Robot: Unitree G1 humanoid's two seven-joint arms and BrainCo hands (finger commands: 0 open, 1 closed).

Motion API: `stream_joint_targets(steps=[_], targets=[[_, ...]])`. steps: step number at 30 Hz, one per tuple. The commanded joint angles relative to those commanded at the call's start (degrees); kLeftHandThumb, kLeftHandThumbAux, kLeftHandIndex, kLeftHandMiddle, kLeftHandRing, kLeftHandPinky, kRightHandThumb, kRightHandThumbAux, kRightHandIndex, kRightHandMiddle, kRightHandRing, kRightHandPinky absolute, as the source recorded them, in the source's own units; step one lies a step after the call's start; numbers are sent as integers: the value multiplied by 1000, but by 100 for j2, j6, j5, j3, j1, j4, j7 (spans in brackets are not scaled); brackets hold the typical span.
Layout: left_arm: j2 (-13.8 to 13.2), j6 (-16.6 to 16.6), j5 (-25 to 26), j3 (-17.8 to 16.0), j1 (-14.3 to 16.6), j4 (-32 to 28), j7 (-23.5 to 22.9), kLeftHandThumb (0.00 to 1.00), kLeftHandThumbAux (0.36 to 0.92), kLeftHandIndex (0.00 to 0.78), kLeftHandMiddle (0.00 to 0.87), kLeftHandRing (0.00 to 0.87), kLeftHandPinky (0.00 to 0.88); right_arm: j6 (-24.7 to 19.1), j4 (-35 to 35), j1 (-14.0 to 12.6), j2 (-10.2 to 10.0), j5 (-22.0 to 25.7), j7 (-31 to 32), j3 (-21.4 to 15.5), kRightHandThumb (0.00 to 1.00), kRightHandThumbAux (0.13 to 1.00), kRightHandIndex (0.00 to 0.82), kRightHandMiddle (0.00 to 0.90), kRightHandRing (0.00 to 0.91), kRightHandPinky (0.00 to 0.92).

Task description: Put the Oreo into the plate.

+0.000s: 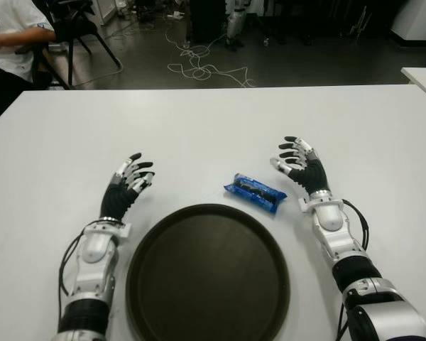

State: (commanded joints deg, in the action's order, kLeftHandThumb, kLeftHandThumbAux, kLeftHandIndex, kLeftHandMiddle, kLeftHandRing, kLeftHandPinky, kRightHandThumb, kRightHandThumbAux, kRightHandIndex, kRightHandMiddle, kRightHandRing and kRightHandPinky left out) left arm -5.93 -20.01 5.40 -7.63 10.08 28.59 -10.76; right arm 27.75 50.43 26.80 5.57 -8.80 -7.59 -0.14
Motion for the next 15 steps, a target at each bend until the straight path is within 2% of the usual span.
stream_joint_targets(steps=[7, 15], targets=[[19, 46, -4, -4, -11, -15, 38, 384, 624, 131, 248, 268, 298, 21, 13, 2, -16, 21, -27, -18, 162, 759, 241, 316, 328, 321], [24, 10, 1, -18, 13, 48, 50, 382, 628, 136, 260, 282, 306, 20, 22, 14, 23, -118, -175, 58, 73, 769, 240, 308, 316, 298]])
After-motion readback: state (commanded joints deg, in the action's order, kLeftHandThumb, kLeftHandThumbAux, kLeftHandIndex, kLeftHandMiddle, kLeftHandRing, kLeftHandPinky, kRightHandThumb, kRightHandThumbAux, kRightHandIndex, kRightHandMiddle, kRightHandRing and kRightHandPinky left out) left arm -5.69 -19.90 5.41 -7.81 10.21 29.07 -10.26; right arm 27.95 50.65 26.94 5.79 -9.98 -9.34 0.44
